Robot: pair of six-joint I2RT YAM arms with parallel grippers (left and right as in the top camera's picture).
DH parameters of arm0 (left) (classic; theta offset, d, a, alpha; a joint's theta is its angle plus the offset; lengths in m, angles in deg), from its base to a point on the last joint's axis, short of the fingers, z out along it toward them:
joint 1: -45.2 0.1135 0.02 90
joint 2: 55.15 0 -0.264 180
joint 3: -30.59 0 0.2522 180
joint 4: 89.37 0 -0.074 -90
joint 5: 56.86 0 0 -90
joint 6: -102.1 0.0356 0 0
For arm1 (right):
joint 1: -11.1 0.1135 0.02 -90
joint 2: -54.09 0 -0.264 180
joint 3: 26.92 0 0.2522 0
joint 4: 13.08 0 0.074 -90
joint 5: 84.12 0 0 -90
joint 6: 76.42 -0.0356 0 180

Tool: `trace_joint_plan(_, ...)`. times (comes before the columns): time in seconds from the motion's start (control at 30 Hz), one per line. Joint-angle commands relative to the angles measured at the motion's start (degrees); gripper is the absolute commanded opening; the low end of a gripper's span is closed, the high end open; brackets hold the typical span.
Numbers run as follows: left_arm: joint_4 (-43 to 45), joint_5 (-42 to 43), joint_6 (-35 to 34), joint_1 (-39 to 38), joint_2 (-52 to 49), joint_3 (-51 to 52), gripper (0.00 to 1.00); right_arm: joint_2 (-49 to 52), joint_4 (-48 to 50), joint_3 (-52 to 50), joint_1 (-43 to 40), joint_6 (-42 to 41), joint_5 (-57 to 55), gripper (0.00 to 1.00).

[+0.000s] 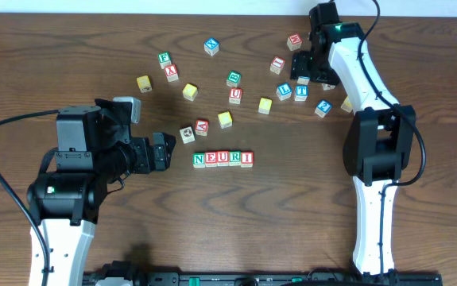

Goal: Spell out NEURIPS
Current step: 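Position the open right gripper over the blocks near the P block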

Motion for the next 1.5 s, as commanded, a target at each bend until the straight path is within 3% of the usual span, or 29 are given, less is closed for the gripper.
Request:
trace_joint_plan(0.0,0.13,0.50,0.59,0.35,0.37,-0.79,0.98,0.28,1.51,1.18,0.31,-0.83,0.90,0.79)
trace_joint_plan(0.53,0.13,0.50,0.59,0.35,0.37,-0.79,0.98,2.29,7.15,1.18,2.99,-2.82,-1.11,0.74)
trace_joint_plan(1.47,0.13,0.52,0.57,0.35,0.37,-0.79,0.98,2.29,4.85,1.18,1.16,-2.51,-1.44,0.73)
